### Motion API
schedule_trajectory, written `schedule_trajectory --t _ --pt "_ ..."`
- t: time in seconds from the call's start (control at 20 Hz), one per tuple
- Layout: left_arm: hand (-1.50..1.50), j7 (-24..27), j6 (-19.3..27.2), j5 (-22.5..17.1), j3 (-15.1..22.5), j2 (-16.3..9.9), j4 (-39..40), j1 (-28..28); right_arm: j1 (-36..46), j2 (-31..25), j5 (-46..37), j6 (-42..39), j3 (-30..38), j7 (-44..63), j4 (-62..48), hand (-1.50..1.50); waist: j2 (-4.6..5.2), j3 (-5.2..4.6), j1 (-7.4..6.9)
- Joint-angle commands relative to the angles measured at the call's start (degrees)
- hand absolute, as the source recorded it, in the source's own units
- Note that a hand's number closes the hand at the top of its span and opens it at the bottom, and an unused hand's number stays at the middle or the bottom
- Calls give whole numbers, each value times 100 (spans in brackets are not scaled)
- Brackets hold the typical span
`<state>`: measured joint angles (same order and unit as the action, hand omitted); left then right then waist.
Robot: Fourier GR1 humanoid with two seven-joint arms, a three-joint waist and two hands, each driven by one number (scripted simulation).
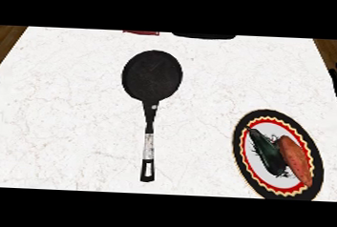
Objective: Pick the sweet potato from the plate and place it in the pan
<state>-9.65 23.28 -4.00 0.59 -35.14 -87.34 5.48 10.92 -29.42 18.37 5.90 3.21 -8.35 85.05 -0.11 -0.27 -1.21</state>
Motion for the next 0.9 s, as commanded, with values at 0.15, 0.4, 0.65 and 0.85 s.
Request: schedule_trajectory --t 0.15,0.4,0.65,0.85 --pt "0 172 -487 88 748 553 -183 -319 295 132 823 -963 181 327 -784 -150 26 33 71" --pt "0 89 -827 -162 1057 731 -182 -566 -218 -536 156 252 713 1249 -1770 -150 41 21 233" --pt "0 762 -921 -39 1237 1002 17 -975 -1113 -1423 -53 -1048 543 1131 -1764 -150 8 22 173" --pt "0 350 -916 -7 1284 897 -439 -973 -887 -2291 -751 -1517 113 1332 -1457 -150 5 22 56"
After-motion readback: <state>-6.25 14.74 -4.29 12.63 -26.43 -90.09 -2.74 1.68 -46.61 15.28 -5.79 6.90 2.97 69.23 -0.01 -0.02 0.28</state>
